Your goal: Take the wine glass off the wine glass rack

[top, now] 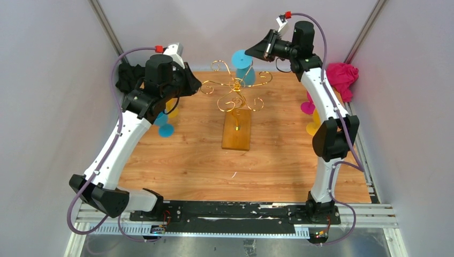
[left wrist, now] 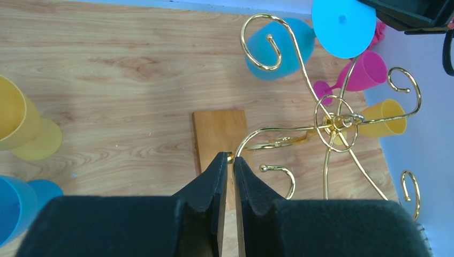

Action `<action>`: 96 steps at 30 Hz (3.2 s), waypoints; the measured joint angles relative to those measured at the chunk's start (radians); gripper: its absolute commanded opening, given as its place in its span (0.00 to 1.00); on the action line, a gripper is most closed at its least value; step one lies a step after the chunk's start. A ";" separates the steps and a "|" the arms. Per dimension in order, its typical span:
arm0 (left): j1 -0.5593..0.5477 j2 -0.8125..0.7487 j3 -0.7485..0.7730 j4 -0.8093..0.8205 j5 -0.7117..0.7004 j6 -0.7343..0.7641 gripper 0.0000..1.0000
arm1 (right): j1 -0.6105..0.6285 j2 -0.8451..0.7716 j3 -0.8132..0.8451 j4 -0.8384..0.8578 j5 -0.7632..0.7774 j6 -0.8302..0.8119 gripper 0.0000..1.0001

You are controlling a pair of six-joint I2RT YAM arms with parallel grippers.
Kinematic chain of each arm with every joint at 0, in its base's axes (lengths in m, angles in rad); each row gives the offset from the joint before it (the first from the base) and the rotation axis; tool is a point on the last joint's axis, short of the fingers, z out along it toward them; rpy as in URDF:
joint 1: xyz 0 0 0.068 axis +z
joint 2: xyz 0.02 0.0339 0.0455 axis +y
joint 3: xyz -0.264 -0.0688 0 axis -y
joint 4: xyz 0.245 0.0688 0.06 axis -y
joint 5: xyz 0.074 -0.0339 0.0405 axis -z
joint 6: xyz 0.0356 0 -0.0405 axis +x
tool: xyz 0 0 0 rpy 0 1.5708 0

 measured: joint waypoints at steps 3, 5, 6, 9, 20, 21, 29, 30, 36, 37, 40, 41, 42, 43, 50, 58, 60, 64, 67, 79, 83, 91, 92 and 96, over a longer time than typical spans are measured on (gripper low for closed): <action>0.000 -0.005 -0.003 0.001 0.000 0.001 0.15 | 0.000 0.000 0.008 0.002 0.001 0.000 0.01; 0.000 -0.009 -0.008 0.000 0.000 0.001 0.15 | 0.000 0.000 0.008 0.000 0.003 0.002 0.00; 0.000 -0.010 -0.011 0.001 0.000 0.001 0.15 | 0.000 0.000 0.008 -0.001 0.003 0.003 0.00; 0.000 -0.013 -0.014 0.001 0.000 0.002 0.15 | 0.000 0.000 0.008 0.000 0.004 0.010 0.00; 0.000 -0.021 -0.021 0.003 0.000 0.001 0.15 | -0.033 -0.046 -0.167 0.196 0.029 0.238 0.00; 0.000 -0.021 -0.021 0.003 0.000 0.001 0.15 | -0.037 -0.048 -0.183 0.223 0.030 0.265 0.00; 0.000 -0.022 -0.021 0.002 0.001 0.001 0.15 | -0.057 -0.071 -0.304 0.429 0.043 0.440 0.00; 0.000 -0.022 -0.021 0.002 0.001 0.001 0.15 | -0.057 -0.076 -0.311 0.435 0.044 0.446 0.00; 0.000 -0.022 -0.021 0.001 0.002 0.000 0.15 | -0.057 -0.123 -0.340 0.462 0.041 0.474 0.00; 0.000 -0.022 -0.021 0.001 0.002 0.000 0.15 | -0.057 -0.132 -0.344 0.467 0.040 0.477 0.00; 0.000 -0.022 -0.021 0.001 0.005 0.000 0.15 | -0.057 -0.169 -0.356 0.471 0.032 0.479 0.00; 0.000 -0.022 -0.021 0.001 0.005 -0.001 0.15 | -0.057 -0.180 -0.358 0.468 0.029 0.475 0.00; 0.000 -0.022 -0.021 0.001 0.005 -0.003 0.15 | -0.057 -0.192 -0.362 0.463 0.025 0.469 0.00; 0.000 -0.022 -0.021 0.001 0.006 -0.003 0.15 | -0.057 -0.203 -0.367 0.459 0.023 0.462 0.00; 0.000 -0.022 -0.022 0.002 0.010 -0.008 0.14 | -0.043 -0.230 -0.397 0.399 0.008 0.407 0.00; 0.000 -0.031 -0.026 0.001 0.011 -0.009 0.14 | 0.026 -0.212 -0.377 0.332 -0.006 0.364 0.00; 0.000 -0.035 -0.026 0.001 0.011 -0.008 0.14 | 0.040 -0.192 -0.343 0.315 -0.006 0.356 0.00; 0.000 -0.045 -0.027 0.001 0.011 -0.008 0.14 | 0.055 -0.142 -0.258 0.286 -0.004 0.343 0.00; 0.000 -0.051 -0.027 0.000 0.011 -0.008 0.14 | 0.056 -0.095 -0.185 0.272 0.002 0.338 0.00; 0.000 -0.092 -0.027 -0.026 0.000 0.002 0.15 | 0.024 0.152 0.160 0.220 0.044 0.380 0.00; 0.000 -0.097 -0.027 -0.031 -0.001 0.005 0.15 | -0.023 0.164 0.169 0.222 0.051 0.414 0.00; 0.000 -0.097 -0.027 -0.031 -0.023 0.005 0.16 | -0.135 0.110 0.032 0.293 0.052 0.459 0.00; 0.000 -0.097 -0.027 -0.031 -0.024 0.005 0.16 | -0.151 0.098 0.008 0.303 0.053 0.462 0.00; 0.000 -0.097 -0.027 -0.031 -0.027 0.005 0.17 | -0.220 0.005 -0.131 0.325 0.047 0.465 0.00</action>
